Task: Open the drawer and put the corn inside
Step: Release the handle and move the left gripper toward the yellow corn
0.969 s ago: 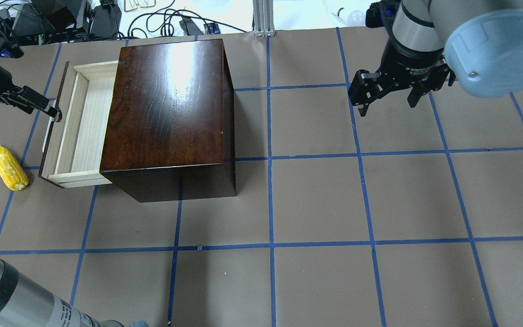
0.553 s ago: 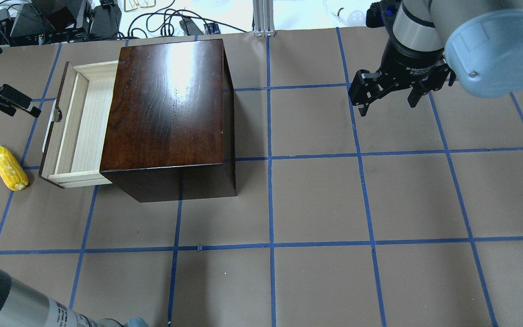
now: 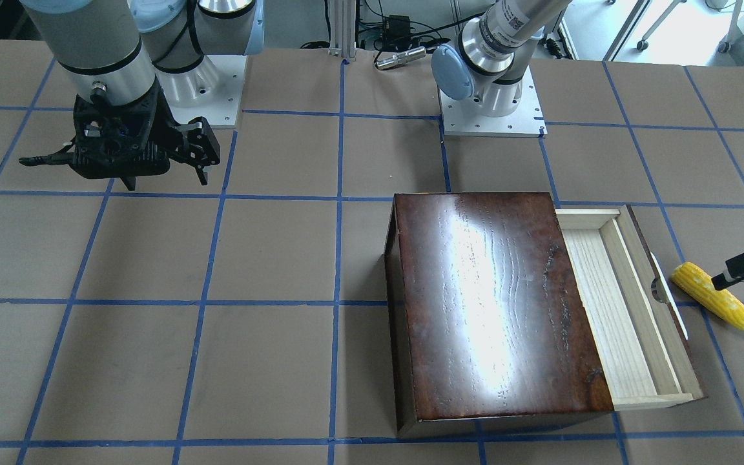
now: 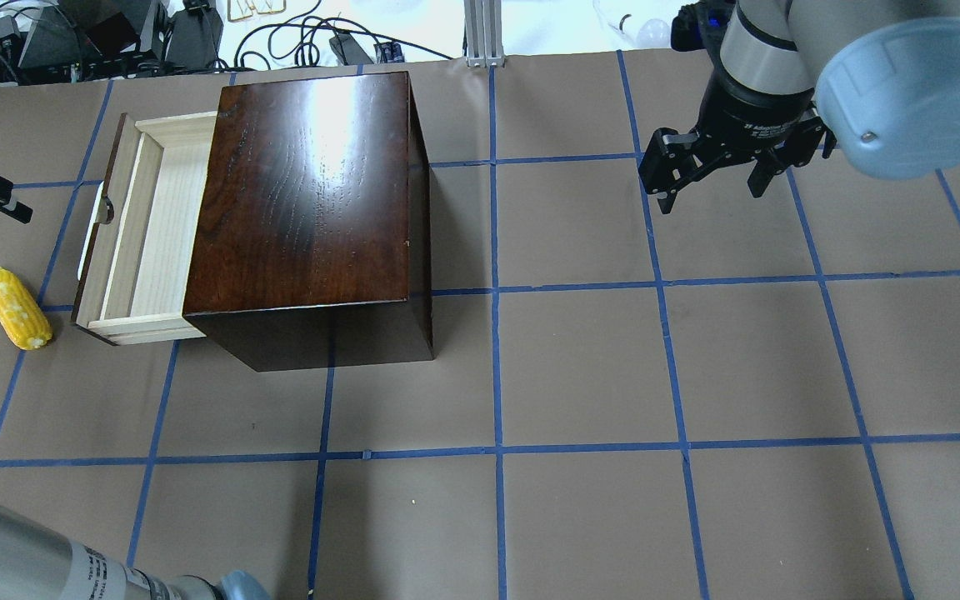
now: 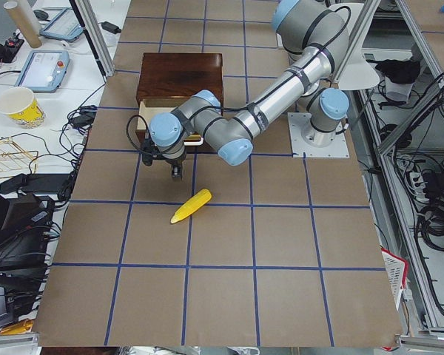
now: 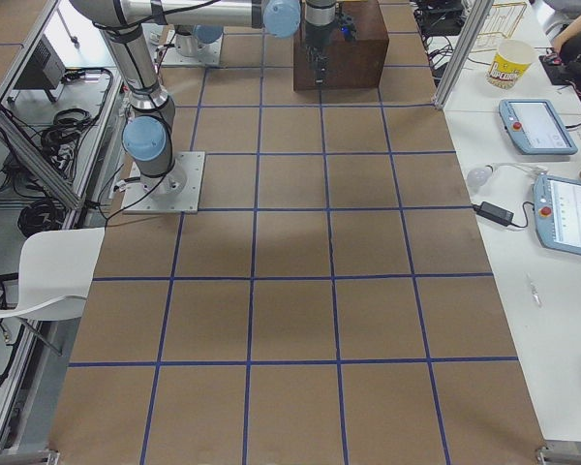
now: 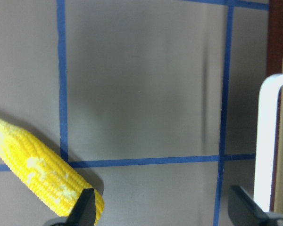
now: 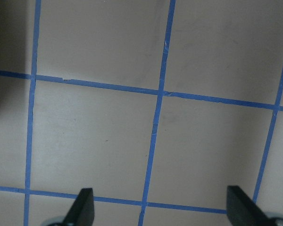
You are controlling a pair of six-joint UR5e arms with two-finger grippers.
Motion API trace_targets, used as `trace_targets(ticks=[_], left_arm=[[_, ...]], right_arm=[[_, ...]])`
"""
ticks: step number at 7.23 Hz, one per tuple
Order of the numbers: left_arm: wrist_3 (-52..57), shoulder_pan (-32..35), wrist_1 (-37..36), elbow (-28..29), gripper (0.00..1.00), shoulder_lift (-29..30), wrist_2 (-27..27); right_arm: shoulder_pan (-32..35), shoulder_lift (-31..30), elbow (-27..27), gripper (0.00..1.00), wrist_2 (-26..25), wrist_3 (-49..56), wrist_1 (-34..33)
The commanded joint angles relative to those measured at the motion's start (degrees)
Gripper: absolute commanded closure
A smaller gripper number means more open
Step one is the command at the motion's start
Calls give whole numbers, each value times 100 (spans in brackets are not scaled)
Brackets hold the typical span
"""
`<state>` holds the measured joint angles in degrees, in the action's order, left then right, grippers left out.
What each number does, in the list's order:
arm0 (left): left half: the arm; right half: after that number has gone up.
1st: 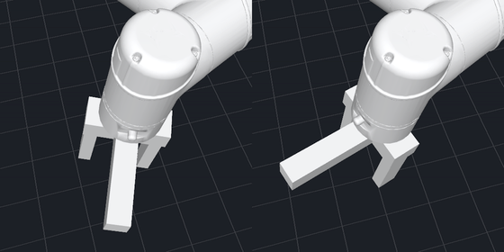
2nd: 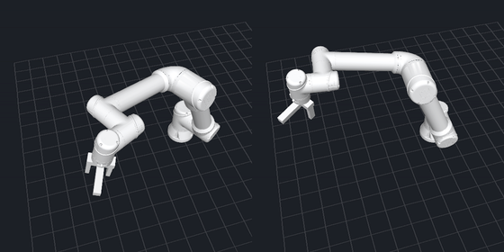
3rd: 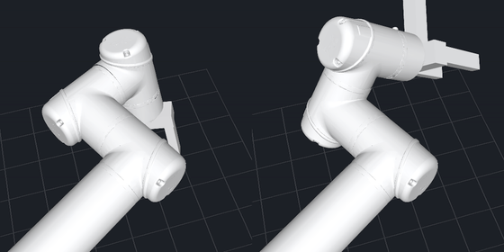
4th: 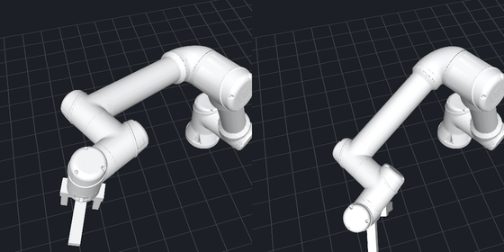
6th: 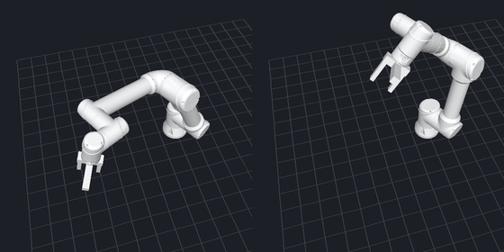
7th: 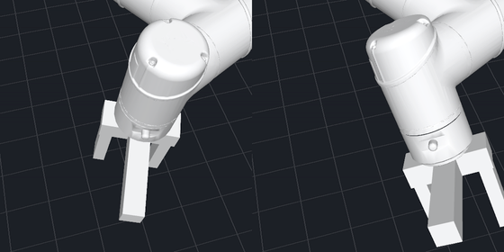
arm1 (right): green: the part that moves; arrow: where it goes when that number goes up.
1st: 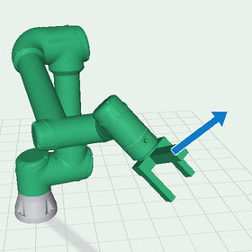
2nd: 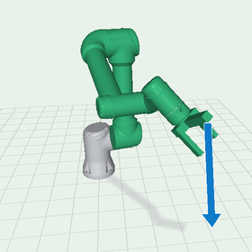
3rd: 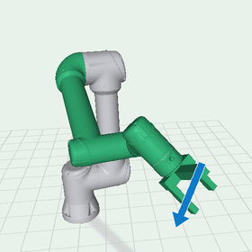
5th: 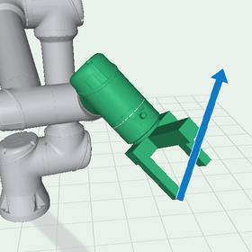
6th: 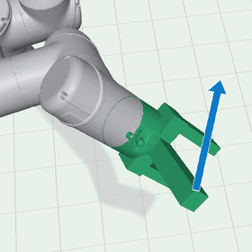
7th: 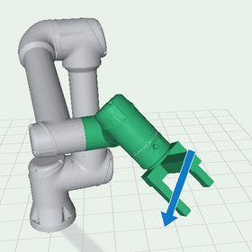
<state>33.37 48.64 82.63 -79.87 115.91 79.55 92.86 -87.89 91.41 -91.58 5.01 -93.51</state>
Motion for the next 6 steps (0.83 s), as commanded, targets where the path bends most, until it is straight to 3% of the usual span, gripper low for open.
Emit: trace_targets(ticks=[1,2,4,6], left_arm=[[-681,-126,-36,-11,0,55,86],[-735,-153,-97,-46,0,177,139],[-1113,-153,-857,-116,0,423,1120],[-1297,-171,-1221,-345,0,616,1142]], right_arm=[[4,0,0,0,0,0,0],[-14,0,0,0,0,0,0],[4,0,0,0,0,0,0],[4,0,0,0,0,0,0]])
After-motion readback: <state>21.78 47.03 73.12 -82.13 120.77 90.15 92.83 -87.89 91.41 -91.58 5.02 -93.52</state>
